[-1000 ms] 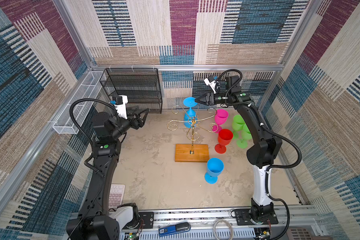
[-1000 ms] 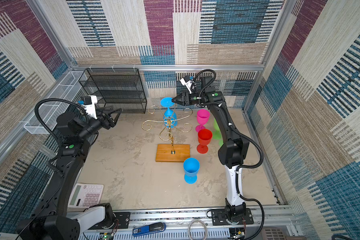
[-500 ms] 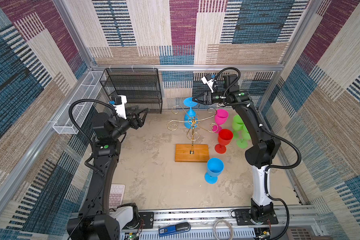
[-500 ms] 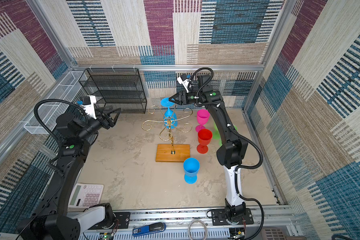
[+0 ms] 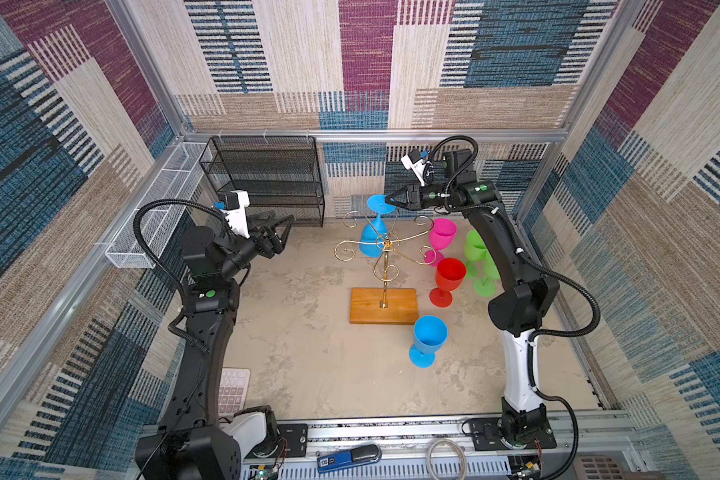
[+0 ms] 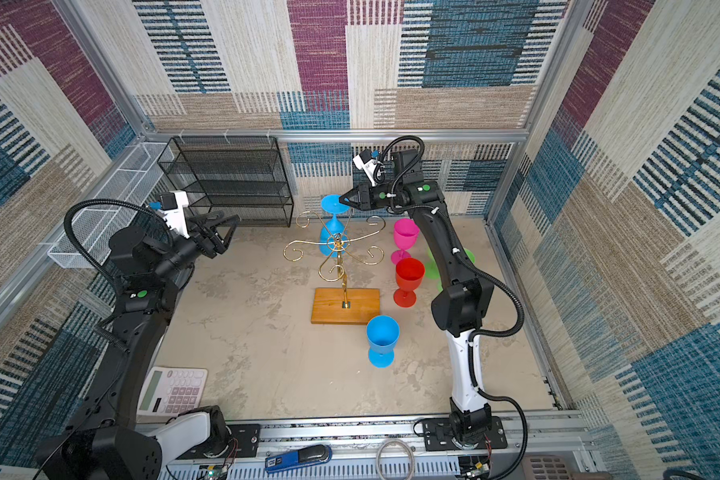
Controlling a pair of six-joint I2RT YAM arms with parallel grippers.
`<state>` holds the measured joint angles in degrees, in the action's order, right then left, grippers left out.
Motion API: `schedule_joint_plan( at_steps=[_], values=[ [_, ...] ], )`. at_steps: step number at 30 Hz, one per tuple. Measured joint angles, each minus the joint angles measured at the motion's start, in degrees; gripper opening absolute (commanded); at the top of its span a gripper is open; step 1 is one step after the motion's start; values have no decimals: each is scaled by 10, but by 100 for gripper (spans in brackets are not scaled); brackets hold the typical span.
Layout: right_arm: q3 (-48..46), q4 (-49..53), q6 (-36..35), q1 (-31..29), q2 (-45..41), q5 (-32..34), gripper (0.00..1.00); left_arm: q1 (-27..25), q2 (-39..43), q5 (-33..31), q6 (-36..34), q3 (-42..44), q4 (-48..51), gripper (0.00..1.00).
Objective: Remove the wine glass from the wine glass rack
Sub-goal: 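Close the right gripper on the base of the last blue glass on the rack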
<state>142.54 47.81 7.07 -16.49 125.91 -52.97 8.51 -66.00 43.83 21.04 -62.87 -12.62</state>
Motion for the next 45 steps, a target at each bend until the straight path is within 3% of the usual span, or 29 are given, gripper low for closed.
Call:
schedule_joint_plan(
  at_steps=[15,45],
  values=[
    [4,-19,17,-1,-14,0,0,10,3,0,14,4,-14,75],
    [-40,-26,64,0,-52,-45,0,16,8,3,18,12,-25,75]
  ],
)
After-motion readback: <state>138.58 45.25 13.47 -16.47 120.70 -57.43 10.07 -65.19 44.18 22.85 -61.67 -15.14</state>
